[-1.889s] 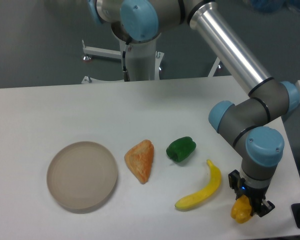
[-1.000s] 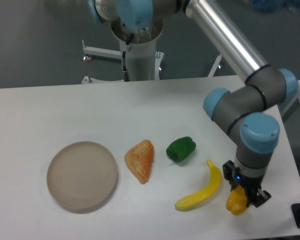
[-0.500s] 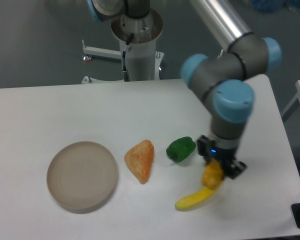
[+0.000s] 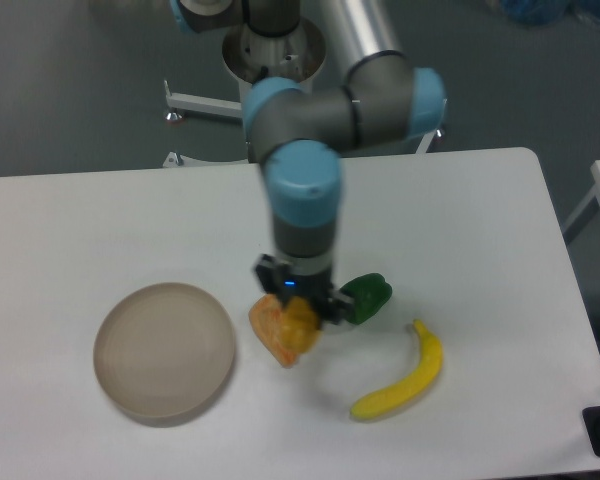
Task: Place the yellow pepper on the plate
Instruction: 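Carry the yellow pepper over the orange item toward the beige plate, then lower the yellow pepper onto the plate and open the gripper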
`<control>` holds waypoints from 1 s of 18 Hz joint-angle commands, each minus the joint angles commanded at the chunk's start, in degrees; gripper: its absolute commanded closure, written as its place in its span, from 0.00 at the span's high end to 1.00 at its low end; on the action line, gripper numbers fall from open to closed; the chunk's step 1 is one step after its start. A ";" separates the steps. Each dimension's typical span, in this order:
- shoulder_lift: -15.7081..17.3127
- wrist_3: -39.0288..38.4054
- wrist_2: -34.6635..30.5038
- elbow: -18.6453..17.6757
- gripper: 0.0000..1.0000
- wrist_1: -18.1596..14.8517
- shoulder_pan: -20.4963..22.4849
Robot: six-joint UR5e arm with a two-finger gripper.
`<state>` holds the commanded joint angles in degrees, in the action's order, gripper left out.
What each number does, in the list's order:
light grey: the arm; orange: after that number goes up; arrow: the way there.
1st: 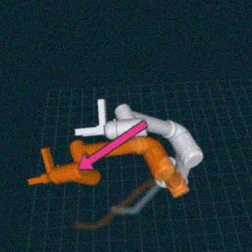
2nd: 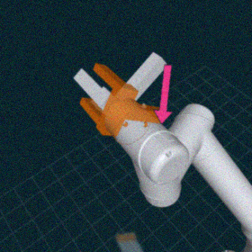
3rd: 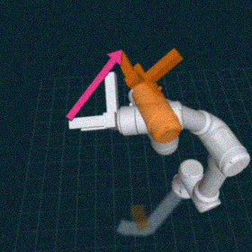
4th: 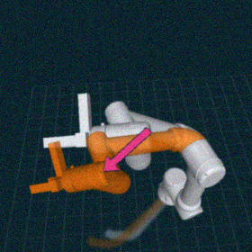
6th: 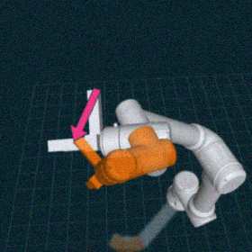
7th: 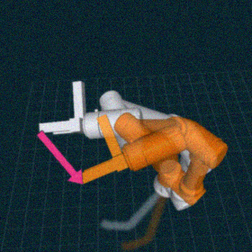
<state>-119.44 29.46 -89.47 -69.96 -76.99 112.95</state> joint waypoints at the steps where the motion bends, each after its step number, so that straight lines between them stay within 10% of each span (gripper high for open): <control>1: -0.18 -1.23 0.00 -0.53 0.34 0.09 -1.32; 18: -5.98 -2.30 -1.32 -1.50 0.35 1.14 -11.26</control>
<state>-125.42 27.16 -90.79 -71.46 -75.85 101.69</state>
